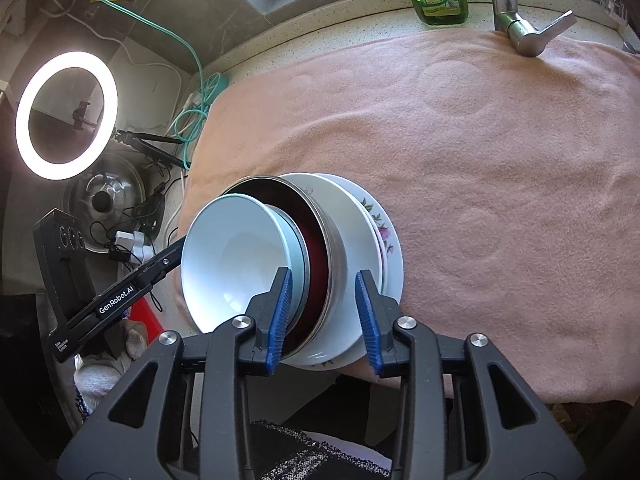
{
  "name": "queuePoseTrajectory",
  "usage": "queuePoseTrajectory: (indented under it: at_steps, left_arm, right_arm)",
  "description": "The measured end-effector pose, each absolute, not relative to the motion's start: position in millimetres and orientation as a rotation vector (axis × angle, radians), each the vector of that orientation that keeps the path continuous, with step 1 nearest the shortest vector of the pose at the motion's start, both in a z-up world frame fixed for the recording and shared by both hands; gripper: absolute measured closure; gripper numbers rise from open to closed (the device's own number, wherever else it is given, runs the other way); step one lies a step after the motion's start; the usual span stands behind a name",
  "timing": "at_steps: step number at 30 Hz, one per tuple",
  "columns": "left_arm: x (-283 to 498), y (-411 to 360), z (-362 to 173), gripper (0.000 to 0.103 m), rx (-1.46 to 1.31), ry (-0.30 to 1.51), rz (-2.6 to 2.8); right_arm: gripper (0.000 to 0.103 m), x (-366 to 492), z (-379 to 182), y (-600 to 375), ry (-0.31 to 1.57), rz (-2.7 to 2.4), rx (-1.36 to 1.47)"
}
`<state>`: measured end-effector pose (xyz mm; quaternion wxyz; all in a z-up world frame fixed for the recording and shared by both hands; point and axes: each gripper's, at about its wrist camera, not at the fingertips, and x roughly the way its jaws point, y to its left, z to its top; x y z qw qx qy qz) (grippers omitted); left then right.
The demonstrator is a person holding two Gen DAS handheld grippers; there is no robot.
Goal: Organize plates and bowls
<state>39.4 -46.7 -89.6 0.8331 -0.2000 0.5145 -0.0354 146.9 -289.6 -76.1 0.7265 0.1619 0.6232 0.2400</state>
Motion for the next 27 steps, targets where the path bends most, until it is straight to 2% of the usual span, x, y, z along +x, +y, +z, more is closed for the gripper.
queuePoseTrajectory:
  at_steps: [4, 7, 9, 10, 11, 12, 16, 18, 19, 20, 25, 27]
  left_arm:
    - [36, -44, -83, 0.083, -0.419, 1.074, -0.073]
    - [32, -44, -76, 0.075, -0.407, 1.054, -0.075]
    - [27, -45, -71, 0.074, -0.400, 1.041, -0.080]
    - [25, -45, -69, 0.070, -0.394, 1.036, -0.082]
    - [23, -45, -67, 0.060, -0.387, 1.033, -0.087]
    - [21, -46, -65, 0.057, -0.381, 1.029, -0.091]
    - [10, -47, -61, 0.055, -0.360, 1.015, -0.091]
    - [5, -48, -59, 0.055, -0.352, 1.013, -0.092]
    - [2, -49, -58, 0.054, -0.337, 1.011, -0.092]
    - [-1, -52, -56, 0.049, -0.315, 1.006, -0.093]
    - [-17, -66, -45, 0.035, -0.234, 0.970, -0.088]
    - [-22, -71, -43, 0.033, -0.214, 0.960, -0.090]
  right_arm:
    - [0.058, 142, -66, -293, 1.339, 0.519, 0.335]
    - [0.057, 139, -60, -295, 1.309, 0.508, 0.296]
    - [0.047, 136, -55, -295, 1.283, 0.506, 0.264]
    - [0.044, 134, -53, -296, 1.268, 0.502, 0.248]
    - [0.041, 131, -51, -296, 1.254, 0.497, 0.233]
    - [0.041, 129, -49, -296, 1.243, 0.496, 0.219]
    - [0.038, 118, -42, -297, 1.194, 0.510, 0.187]
    - [0.024, 111, -37, -298, 1.159, 0.521, 0.187]
    - [0.021, 107, -34, -298, 1.138, 0.522, 0.184]
    - [0.017, 104, -31, -298, 1.116, 0.517, 0.175]
    - [0.010, 87, -20, -299, 1.032, 0.471, 0.145]
    - [0.010, 82, -19, -298, 1.018, 0.455, 0.140]
